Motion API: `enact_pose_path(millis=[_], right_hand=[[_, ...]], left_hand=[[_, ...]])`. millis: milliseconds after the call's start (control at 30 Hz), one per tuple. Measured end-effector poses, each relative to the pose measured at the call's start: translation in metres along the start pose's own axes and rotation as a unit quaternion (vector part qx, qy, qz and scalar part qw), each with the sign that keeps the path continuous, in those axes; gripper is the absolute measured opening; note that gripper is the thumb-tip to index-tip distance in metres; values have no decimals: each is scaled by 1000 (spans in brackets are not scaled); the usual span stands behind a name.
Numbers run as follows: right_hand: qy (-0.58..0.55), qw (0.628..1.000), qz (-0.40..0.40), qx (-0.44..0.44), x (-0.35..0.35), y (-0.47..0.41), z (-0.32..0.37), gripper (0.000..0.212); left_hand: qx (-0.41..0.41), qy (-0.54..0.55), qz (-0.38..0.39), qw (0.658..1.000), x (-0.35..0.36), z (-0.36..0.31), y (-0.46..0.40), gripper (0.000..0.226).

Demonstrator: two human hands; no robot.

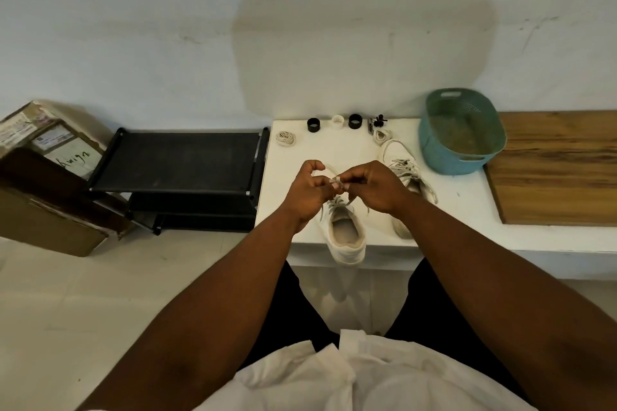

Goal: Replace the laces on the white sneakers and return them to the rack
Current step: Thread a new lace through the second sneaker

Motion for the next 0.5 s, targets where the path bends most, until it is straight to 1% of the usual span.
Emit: enact_pose_path(millis=[67, 133, 167, 233, 267, 300, 333, 400, 433, 500], right_hand=[[-11, 1000, 7, -3, 5, 4, -3, 15], [0, 1000, -30, -5, 3, 8, -4, 9], [-14, 998, -58, 0, 0, 10, -5, 10], [-77, 992, -98, 7, -5, 13, -10, 14], [-95, 990, -106, 8, -6, 14, -11, 16], [-88, 991, -103, 8, -6, 14, -13, 17], [-61, 994, -92, -2, -4, 13, -13, 16], [41, 996, -60, -45, 0, 13, -6, 15], [110, 990, -52, -76, 1, 14, 2, 15], [248, 958, -51, -135, 4, 15, 18, 20]], left_hand=[[3, -25, -10, 1000, -1, 1, 1, 36], [6, -66, 9, 998, 4, 0, 1, 34], [10, -84, 20, 996, 6, 0, 1, 32], [16, -110, 34, 993, 8, -2, 1, 29], [17, -120, 38, 992, 7, -4, 0, 28], [17, -128, 41, 991, 6, -5, 0, 28], [20, -135, 43, 990, 4, -6, -2, 28], [21, -154, 45, 987, 4, -7, -5, 28], [20, -164, 40, 985, 4, -7, -6, 27], [14, -166, 12, 986, 0, -8, -9, 28]])
Point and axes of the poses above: each hand's wrist, its own y-axis away from the middle knuckle, its own x-axis out of the palm, z = x × y, the point moved 10 cm from there along -y, towards the middle knuckle, and after that the axes turned 1 degree about z, right-handed, at the moved point
